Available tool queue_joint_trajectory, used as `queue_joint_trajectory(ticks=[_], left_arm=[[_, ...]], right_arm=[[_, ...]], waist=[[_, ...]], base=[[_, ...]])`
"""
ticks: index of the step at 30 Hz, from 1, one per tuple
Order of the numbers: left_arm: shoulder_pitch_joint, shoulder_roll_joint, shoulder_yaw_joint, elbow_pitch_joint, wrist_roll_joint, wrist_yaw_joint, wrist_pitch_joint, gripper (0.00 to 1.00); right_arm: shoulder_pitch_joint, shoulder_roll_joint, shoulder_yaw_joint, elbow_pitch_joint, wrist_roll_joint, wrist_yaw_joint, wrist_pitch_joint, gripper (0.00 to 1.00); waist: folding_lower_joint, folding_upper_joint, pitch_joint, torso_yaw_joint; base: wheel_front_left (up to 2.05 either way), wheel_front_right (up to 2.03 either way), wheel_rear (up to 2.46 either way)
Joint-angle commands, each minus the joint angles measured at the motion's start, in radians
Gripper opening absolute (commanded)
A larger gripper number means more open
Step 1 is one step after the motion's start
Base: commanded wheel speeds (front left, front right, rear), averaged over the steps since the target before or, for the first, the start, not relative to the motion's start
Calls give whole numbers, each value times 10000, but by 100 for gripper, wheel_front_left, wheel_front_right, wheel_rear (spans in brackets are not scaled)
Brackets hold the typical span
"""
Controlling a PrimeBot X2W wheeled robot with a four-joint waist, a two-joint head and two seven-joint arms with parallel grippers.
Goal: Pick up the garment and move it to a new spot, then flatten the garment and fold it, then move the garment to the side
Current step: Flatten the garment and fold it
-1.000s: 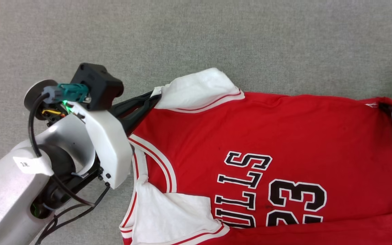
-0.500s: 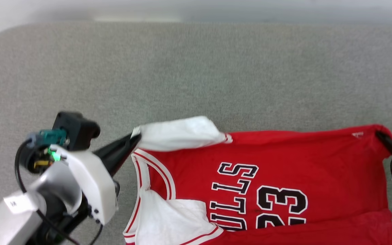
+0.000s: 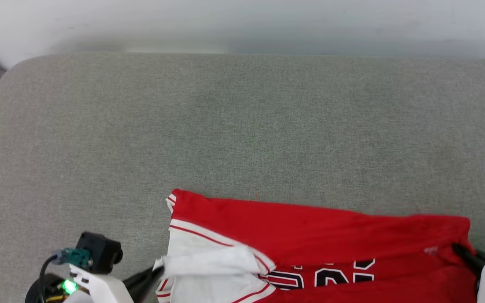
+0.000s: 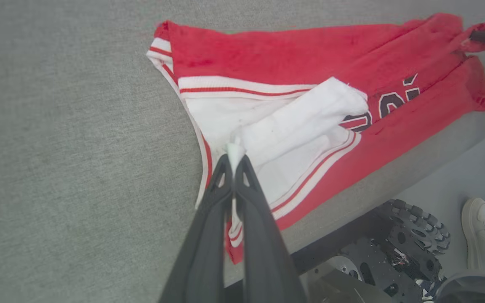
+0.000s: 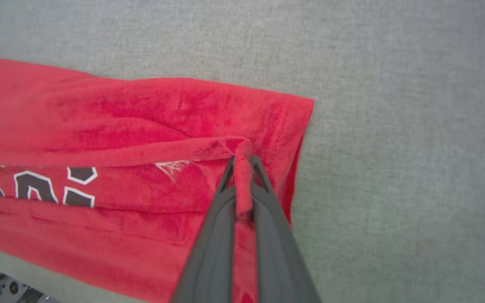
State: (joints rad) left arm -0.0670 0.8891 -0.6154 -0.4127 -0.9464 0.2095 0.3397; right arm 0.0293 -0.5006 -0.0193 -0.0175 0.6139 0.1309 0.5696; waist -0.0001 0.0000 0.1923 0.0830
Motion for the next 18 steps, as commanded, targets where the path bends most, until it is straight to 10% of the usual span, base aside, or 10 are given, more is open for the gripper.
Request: queue_joint_trajectory(ticks=[1, 18], left_arm=[[182, 21, -45, 58, -44, 44, -35, 0], [194, -803, -1408, 2196, 967, -389, -34, 0]], right_arm=[[238, -61, 64, -63, 34, -4, 62, 0], [642, -1271, 1795, 530, -482, -4, -36, 0]], waist=[[1, 0, 0, 2], [1, 0, 104, 37]], base=[[0, 0, 0], [0, 0, 0]])
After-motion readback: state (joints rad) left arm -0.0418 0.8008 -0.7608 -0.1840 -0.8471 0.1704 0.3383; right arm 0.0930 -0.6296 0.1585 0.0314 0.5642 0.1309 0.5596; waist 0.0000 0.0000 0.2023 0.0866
